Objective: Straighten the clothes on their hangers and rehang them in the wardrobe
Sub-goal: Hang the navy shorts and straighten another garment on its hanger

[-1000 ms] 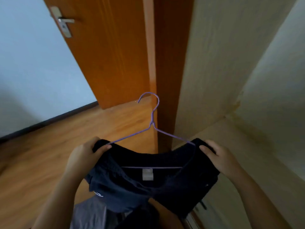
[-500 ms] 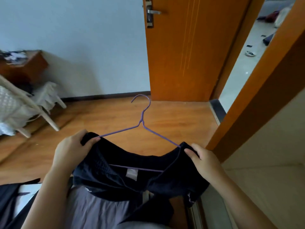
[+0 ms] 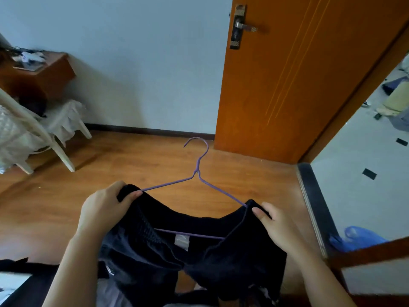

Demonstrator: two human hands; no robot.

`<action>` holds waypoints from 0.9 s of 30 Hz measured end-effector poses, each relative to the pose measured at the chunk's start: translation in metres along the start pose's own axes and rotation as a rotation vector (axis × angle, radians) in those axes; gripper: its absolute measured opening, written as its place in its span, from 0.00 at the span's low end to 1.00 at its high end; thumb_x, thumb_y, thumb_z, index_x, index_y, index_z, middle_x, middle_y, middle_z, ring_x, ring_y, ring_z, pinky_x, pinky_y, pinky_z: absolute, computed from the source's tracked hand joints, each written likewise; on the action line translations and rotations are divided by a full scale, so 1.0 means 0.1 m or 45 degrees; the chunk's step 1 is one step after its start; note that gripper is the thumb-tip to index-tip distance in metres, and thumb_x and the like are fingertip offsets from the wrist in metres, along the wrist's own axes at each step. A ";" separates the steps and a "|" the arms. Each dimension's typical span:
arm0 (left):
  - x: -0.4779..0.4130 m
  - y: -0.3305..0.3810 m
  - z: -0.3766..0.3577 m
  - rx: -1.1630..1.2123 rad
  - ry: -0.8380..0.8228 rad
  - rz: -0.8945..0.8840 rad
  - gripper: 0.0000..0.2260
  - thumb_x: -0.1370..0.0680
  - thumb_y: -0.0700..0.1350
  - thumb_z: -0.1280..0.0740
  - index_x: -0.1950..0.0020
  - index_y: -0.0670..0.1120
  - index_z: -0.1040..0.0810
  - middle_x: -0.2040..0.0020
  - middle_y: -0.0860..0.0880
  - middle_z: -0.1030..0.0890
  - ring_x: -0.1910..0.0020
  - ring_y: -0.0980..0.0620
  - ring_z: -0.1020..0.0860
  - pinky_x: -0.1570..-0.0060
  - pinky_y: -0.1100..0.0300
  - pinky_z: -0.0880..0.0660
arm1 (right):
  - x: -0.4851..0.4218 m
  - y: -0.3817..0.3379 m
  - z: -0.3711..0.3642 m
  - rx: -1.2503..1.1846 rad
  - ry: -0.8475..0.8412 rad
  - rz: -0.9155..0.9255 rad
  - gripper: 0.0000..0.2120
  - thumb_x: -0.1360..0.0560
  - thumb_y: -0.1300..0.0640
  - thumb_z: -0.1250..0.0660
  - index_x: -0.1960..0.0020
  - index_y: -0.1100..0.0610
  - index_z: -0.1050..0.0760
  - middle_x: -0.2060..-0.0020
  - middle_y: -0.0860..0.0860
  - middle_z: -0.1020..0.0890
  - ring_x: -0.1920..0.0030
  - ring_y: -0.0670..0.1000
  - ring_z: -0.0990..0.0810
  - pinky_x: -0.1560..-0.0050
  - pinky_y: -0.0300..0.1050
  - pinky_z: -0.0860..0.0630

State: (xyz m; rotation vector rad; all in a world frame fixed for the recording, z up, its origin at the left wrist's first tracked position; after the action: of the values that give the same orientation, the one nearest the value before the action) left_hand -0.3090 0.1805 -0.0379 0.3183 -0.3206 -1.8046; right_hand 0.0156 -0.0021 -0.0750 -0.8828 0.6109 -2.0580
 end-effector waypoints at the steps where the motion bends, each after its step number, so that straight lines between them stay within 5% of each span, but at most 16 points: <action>1: -0.11 -0.03 -0.06 -0.004 -0.005 0.020 0.15 0.27 0.59 0.36 0.58 0.47 0.27 0.70 0.47 0.23 0.69 0.46 0.24 0.73 0.57 0.29 | -0.15 -0.06 -0.01 0.000 -0.026 0.000 0.20 0.28 0.37 0.46 0.49 0.51 0.29 0.61 0.42 0.27 0.56 0.49 0.24 0.62 0.40 0.32; 5: -0.45 -0.07 -0.25 0.018 -0.035 0.084 0.15 0.27 0.59 0.36 0.59 0.47 0.27 0.70 0.47 0.23 0.71 0.48 0.25 0.74 0.55 0.27 | -0.67 -0.23 0.00 0.067 -0.107 -0.037 0.16 0.22 0.47 0.44 0.45 0.57 0.27 0.57 0.48 0.25 0.52 0.52 0.23 0.49 0.50 0.27; 13: -0.77 0.03 -0.55 0.040 -0.070 0.216 0.16 0.27 0.59 0.36 0.60 0.46 0.28 0.71 0.48 0.24 0.71 0.49 0.25 0.76 0.59 0.32 | -1.50 -0.11 0.08 0.086 -0.171 -0.086 0.11 0.23 0.48 0.42 0.62 0.49 0.31 0.66 0.44 0.27 0.65 0.46 0.27 0.65 0.39 0.36; 17: -0.85 0.05 -0.73 0.079 -0.162 0.301 0.16 0.27 0.59 0.36 0.63 0.47 0.31 0.71 0.50 0.25 0.71 0.52 0.26 0.76 0.59 0.34 | -1.78 -0.03 0.04 0.007 -0.238 -0.124 0.20 0.24 0.43 0.42 0.54 0.61 0.28 0.62 0.51 0.26 0.58 0.61 0.24 0.58 0.46 0.34; 23: -1.29 0.21 -0.79 0.067 -0.191 0.346 0.16 0.26 0.59 0.37 0.61 0.47 0.30 0.69 0.50 0.25 0.69 0.51 0.26 0.74 0.58 0.33 | -2.32 -0.10 0.14 -0.079 -0.290 -0.099 0.40 0.34 0.30 0.41 0.35 0.60 0.30 0.42 0.52 0.24 0.37 0.57 0.27 0.42 0.49 0.31; 27: -1.64 0.35 -0.77 0.060 -0.200 0.392 0.18 0.27 0.61 0.38 0.60 0.46 0.29 0.69 0.48 0.24 0.69 0.50 0.25 0.73 0.56 0.32 | -2.80 -0.20 0.34 -0.046 -0.304 -0.070 0.33 0.30 0.35 0.42 0.36 0.59 0.29 0.39 0.54 0.24 0.39 0.56 0.25 0.41 0.50 0.29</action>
State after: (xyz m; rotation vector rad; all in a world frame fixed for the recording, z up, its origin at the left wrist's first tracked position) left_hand -0.2076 0.3261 -0.0880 0.1500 -0.4961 -1.5225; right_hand 0.1542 0.2337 -0.1446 -1.1575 0.4998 -1.9566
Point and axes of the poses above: each hand's wrist, its own x-axis away from the middle knuckle, its own z-axis out of the back of the hand, y = z × x, the point moved 6 cm from there along -x, towards the middle knuckle
